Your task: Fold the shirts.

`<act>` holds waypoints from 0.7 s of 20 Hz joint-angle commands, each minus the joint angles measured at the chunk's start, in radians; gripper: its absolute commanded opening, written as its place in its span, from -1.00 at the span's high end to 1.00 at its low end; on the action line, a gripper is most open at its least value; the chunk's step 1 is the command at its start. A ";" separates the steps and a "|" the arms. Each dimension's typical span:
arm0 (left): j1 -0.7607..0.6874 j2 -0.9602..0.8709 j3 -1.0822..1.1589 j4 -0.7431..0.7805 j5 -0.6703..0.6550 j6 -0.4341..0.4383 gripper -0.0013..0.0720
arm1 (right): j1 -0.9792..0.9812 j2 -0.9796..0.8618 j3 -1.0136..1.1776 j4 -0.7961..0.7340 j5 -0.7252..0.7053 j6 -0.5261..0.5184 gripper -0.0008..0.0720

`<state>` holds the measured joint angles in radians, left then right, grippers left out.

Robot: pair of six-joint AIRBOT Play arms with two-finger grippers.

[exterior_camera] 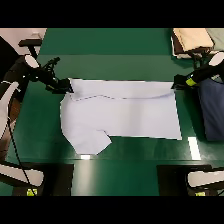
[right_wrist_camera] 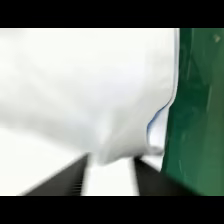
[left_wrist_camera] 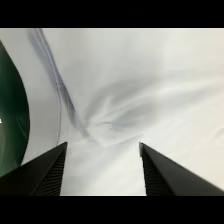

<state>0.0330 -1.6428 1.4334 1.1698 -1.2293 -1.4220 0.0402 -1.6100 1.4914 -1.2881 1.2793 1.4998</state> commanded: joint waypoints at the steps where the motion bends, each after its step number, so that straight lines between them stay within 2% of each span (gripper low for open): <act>1: -0.005 0.031 -0.018 0.005 -0.066 -0.044 -0.51 | -0.001 0.031 -0.052 0.038 0.016 -0.002 -0.30; 3: -0.005 0.119 -0.063 0.055 -0.088 -0.045 -0.51 | -0.010 0.067 -0.053 0.035 0.062 -0.014 -0.29; 6: -0.005 0.329 -0.282 0.168 -0.079 -0.068 -0.51 | -0.018 0.198 -0.138 0.039 0.059 -0.018 -0.28; 11: -0.005 0.645 -0.715 0.094 -0.077 -0.120 -0.51 | -0.019 0.402 -0.322 0.039 0.003 -0.018 -0.28; 14: -0.005 0.730 -0.874 0.015 -0.042 -0.128 -0.51 | -0.019 0.462 -0.361 0.039 -0.028 -0.018 -0.26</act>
<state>0.0273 -1.0176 0.7269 1.2484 -1.2999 -1.5299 0.0223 -1.2167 1.1816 -1.2499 1.2842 1.4822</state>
